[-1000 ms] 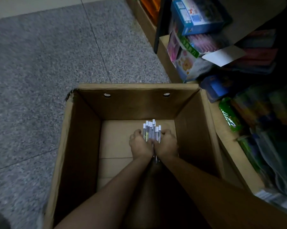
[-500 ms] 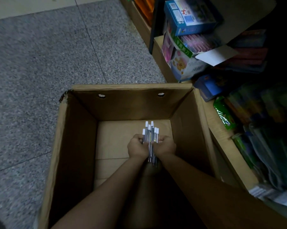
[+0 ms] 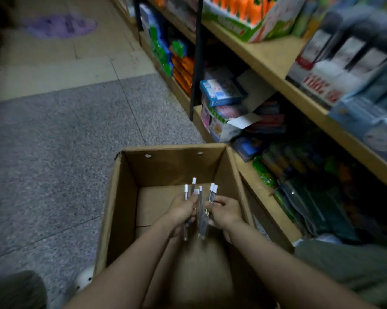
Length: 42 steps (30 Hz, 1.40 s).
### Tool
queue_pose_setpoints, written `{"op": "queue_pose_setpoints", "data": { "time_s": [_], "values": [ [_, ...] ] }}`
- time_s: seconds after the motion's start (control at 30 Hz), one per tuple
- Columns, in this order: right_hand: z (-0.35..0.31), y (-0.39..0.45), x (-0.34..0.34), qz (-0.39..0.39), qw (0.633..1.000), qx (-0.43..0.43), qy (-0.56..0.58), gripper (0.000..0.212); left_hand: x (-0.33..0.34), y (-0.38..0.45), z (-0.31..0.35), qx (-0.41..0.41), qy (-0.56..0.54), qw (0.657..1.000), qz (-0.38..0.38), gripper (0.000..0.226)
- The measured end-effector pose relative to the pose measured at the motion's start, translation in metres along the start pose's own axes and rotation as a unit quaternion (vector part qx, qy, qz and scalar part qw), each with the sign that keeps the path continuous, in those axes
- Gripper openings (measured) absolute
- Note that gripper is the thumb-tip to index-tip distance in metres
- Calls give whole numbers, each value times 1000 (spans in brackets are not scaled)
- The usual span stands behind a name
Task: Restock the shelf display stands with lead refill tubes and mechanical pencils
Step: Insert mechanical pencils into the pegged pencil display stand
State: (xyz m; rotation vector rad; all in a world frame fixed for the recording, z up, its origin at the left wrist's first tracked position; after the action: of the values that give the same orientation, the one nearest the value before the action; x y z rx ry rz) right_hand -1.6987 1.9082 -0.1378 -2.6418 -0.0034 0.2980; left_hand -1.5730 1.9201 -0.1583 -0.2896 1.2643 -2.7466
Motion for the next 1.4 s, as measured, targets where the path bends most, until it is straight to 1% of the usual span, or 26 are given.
{"op": "queue_pose_setpoints", "data": {
  "time_s": [0.1,0.17,0.3,0.33,0.37,0.4,0.47,0.53,0.6,0.63,0.7,0.77,0.83,0.87,0.93,1.0,1.07,1.17,1.27,1.4],
  "values": [
    [-49,-36,-20,-15,997,-53,60,15,20,-47,24,51,-11,998,-46,17],
    [-88,-61,-42,-15,992,-105,66,12,36,-80,45,96,-6,992,-75,20],
    [-146,-110,-101,10,979,-175,103,15,94,-150,81,148,10,964,-221,23],
    [-157,-121,-117,15,974,-193,114,11,111,-167,87,159,29,954,-253,26],
    [-167,-133,-134,22,969,-212,123,8,126,-180,94,176,52,945,-269,29],
    [-176,-144,-150,30,965,-229,126,5,141,-193,101,196,75,939,-273,29],
    [-192,-164,-179,46,956,-263,118,4,167,-213,113,238,96,927,-274,22],
    [-205,-182,-210,70,945,-298,112,5,196,-230,123,269,88,913,-292,14],
    [-217,-202,-247,117,923,-355,92,9,222,-240,131,285,81,908,-295,13],
    [-223,-214,-269,155,904,-394,55,13,232,-243,133,287,79,908,-293,12],
    [-231,-238,-314,245,858,-451,-15,26,250,-245,135,286,89,908,-292,21],
    [-229,-259,-355,327,812,-481,-52,41,265,-248,130,282,121,907,-289,29],
    [-229,-275,-382,388,766,-497,-124,54,272,-247,122,277,139,909,-279,26],
    [-228,-278,-392,404,751,-503,-142,56,274,-245,118,274,145,911,-272,24],
    [-226,-277,-406,418,737,-511,-146,59,275,-243,113,273,154,913,-261,22],
    [-227,-270,-410,419,731,-515,-157,61,274,-241,112,270,147,916,-258,21],
    [-229,-261,-409,408,727,-525,-175,59,270,-239,112,266,140,920,-252,19],
    [-231,-250,-401,393,707,-545,-220,56,263,-237,114,259,127,927,-239,20],
    [-230,-242,-398,397,695,-548,-244,55,256,-232,115,254,129,933,-222,21],
    [-229,-238,-403,411,695,-537,-244,56,255,-230,112,252,136,933,-216,24]
  ]
}}
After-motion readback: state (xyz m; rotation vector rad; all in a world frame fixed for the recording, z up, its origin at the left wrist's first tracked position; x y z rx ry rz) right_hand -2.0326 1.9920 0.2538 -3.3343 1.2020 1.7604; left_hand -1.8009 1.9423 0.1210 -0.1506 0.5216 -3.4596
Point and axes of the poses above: each hand's wrist, its own y-axis towards the middle knuckle, its own x-axis out of the palm, z = x × y, the point moved 9 cm from there along y, towards the middle knuckle, and after that the axes turned 12 degrees about -x, right-handed, at the moved point
